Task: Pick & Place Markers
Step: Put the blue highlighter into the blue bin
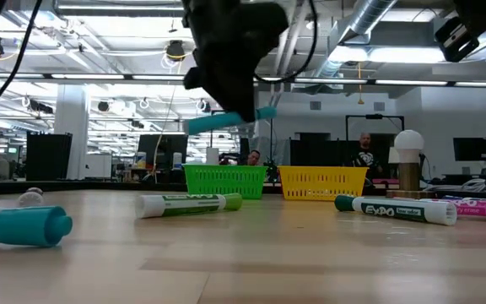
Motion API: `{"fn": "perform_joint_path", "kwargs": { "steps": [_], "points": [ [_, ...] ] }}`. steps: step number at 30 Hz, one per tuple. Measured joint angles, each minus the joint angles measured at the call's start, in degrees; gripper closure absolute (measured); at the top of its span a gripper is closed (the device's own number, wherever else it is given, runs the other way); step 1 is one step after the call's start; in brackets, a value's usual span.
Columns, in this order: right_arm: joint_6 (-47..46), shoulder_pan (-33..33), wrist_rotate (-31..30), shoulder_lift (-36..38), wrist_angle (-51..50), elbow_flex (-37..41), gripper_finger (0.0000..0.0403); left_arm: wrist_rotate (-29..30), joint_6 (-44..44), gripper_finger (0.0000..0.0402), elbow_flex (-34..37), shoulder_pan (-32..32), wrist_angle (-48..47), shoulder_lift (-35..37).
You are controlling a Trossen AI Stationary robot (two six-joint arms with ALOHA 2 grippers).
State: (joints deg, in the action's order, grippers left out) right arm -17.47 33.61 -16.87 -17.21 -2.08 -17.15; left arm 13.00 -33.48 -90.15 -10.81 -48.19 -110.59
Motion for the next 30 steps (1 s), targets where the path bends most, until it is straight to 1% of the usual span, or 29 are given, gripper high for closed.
{"fn": "perform_joint_path", "kwargs": {
  "steps": [5,8,10,12,14,17,21,26,30],
  "points": [
    [-0.02,0.0,-0.03,0.0,-1.04,0.0,0.0301,4.38,15.71,0.0336,-0.07,8.98,-2.76,5.21],
    [-0.04,0.0,-0.03,0.0,-1.02,0.0,0.0301,5.21,25.03,0.0336,-0.07,14.87,-2.3,9.14],
    [-0.04,0.0,-0.05,0.0,-1.01,0.0,0.0301,4.71,30.92,0.0337,-0.13,19.02,-2.08,11.0],
    [-0.04,0.0,-0.09,0.0,-0.99,0.0,0.0301,2.97,36.59,0.0337,-0.13,23.15,-1.91,11.97],
    [-0.02,0.0,-0.73,0.0,-0.99,0.0,0.0301,0.28,41.92,0.0337,-0.13,26.97,-1.64,12.12],
    [0.89,0.0,-3.35,0.0,-0.94,0.0,0.0301,-2.66,49.42,0.0337,-0.13,31.15,-1.11,11.01],
    [1.46,0.0,-4.49,0.0,-0.91,0.0,0.0301,-3.19,59.41,0.0337,-0.09,34.21,2.48,7.97],
    [1.48,0.0,-4.36,0.0,-0.91,0.0,0.0301,-5.19,72.92,0.0337,-0.09,35.26,9.5,3.53],
    [1.46,0.0,-4.72,0.0,-0.89,0.0,0.0301,-6.75,78.33,0.0337,-0.11,35.23,13.21,0.47]
  ]
}}
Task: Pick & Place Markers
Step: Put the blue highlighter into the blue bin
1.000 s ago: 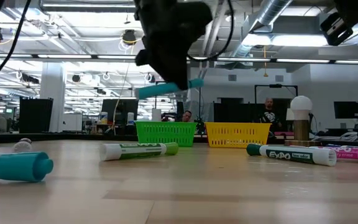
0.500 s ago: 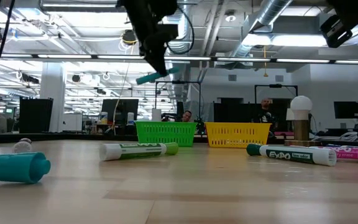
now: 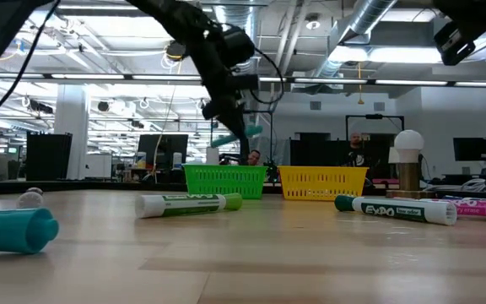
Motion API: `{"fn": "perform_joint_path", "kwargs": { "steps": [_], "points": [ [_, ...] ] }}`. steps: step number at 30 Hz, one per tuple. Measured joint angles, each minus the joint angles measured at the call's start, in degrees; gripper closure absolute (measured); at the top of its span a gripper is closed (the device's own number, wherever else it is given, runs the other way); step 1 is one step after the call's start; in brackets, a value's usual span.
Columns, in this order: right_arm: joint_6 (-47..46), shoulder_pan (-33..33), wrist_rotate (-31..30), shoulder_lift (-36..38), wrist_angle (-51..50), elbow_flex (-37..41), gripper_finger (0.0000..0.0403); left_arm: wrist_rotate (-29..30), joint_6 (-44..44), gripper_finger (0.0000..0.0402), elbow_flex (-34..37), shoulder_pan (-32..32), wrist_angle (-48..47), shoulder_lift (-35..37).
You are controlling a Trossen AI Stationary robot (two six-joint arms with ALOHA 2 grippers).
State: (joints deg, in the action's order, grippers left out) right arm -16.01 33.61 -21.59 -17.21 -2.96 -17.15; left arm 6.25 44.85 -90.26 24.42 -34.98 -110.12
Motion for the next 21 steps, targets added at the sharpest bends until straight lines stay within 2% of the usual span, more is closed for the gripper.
{"fn": "perform_joint_path", "kwargs": {
  "steps": [5,13,21],
  "points": [
    [-0.05,-0.04,-1.19,0.11,1.62,0.0,0.0301,-2.31,1.83,0.0337,0.02,1.14,0.33,-2.77],
    [-0.04,-0.27,-3.87,0.11,2.84,0.0,0.0301,-6.96,1.87,0.0337,0.02,3.97,0.96,-2.98],
    [-0.07,-3.49,-4.03,0.09,3.46,0.0,0.0301,-10.98,2.07,0.0337,0.0,4.99,1.73,-4.27]
  ]
}}
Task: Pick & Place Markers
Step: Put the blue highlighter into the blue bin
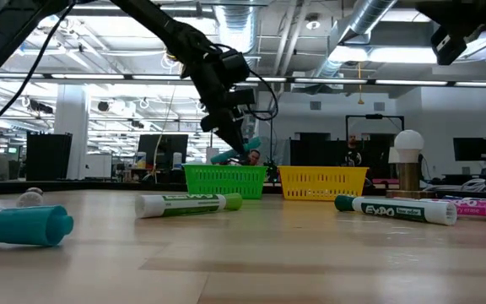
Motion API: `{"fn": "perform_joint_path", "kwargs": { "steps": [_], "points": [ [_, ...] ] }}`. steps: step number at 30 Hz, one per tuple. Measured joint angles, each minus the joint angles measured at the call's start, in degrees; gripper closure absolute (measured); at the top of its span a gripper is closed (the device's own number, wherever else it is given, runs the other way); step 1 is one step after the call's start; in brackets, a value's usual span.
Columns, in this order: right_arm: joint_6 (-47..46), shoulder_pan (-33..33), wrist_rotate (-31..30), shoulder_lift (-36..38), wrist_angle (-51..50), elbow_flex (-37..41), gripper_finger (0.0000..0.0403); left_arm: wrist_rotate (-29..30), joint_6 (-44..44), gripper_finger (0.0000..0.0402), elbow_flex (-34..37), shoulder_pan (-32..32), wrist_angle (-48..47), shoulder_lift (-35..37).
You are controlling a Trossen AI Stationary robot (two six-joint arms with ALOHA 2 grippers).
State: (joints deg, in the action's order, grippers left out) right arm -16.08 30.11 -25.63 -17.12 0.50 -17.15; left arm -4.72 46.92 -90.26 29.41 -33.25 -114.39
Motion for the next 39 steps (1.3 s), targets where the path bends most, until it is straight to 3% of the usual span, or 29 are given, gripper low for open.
{"fn": "perform_joint_path", "kwargs": {
  "steps": [27,39],
  "points": [
    [-0.35,-1.38,0.33,0.0,-0.05,0.0,0.0301,0.95,-1.25,0.0328,0.0,2.27,3.47,-3.98],
    [-0.39,-1.34,0.39,0.0,-0.03,0.0,0.0301,3.21,-2.62,0.026,0.0,2.54,5.07,-3.94]
  ]
}}
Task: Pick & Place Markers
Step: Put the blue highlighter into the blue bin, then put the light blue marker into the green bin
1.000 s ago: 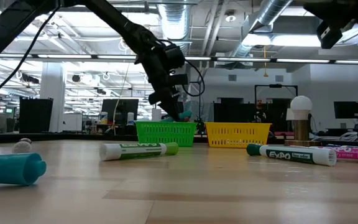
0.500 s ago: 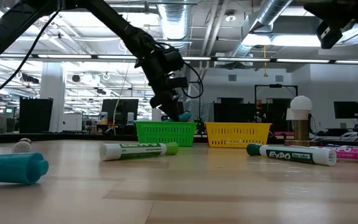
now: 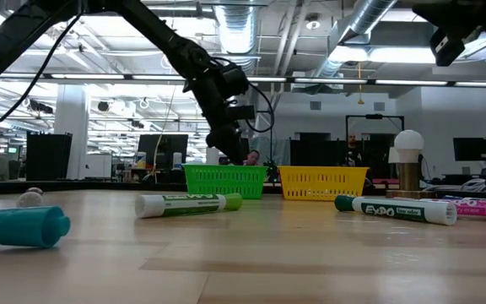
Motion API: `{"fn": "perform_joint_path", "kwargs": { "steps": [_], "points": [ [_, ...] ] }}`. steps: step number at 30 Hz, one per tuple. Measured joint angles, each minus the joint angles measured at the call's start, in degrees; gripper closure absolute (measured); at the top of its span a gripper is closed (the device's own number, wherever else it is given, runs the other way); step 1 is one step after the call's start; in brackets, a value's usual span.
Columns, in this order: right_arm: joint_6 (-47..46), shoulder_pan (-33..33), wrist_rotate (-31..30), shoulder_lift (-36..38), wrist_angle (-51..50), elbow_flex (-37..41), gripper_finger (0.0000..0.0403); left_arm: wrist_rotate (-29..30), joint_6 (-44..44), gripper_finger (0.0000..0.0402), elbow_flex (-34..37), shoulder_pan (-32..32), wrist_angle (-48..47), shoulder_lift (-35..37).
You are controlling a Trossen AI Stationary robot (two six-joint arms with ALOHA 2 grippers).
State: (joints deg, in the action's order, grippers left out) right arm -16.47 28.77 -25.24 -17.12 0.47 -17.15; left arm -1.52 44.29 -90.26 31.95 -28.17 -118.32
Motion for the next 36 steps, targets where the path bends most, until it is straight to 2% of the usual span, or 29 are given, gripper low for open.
{"fn": "perform_joint_path", "kwargs": {
  "steps": [4,11,15,19,24,29,36],
  "points": [
    [0.0,0.0,1.03,0.0,0.0,0.0,0.0301,0.17,0.0,0.0234,0.0,-0.02,0.45,0.0],
    [-0.02,0.0,1.29,-0.01,-0.01,0.0,0.0301,5.76,-3.22,0.0213,0.02,-1.72,0.55,3.24],
    [-0.02,0.0,1.34,-0.02,-0.02,0.0,0.0301,5.77,-8.88,0.0215,0.02,-4.36,0.47,7.87],
    [-0.02,0.0,1.36,0.0,-0.04,0.0,0.0301,5.81,-19.12,0.0216,0.02,-7.84,0.23,13.44],
    [-0.02,0.0,1.52,-0.02,-0.07,0.0,0.0301,5.77,-36.06,0.0216,0.02,-14.37,-0.07,19.6],
    [-0.02,0.0,4.2,-0.02,-0.07,0.0,0.0301,6.17,-44.86,0.0216,0.02,-23.94,-0.45,23.02],
    [-0.13,0.0,7.37,-0.02,-0.04,0.0,0.0301,17.07,-53.12,0.0199,0.02,-37.25,-0.53,23.35]
  ]
}}
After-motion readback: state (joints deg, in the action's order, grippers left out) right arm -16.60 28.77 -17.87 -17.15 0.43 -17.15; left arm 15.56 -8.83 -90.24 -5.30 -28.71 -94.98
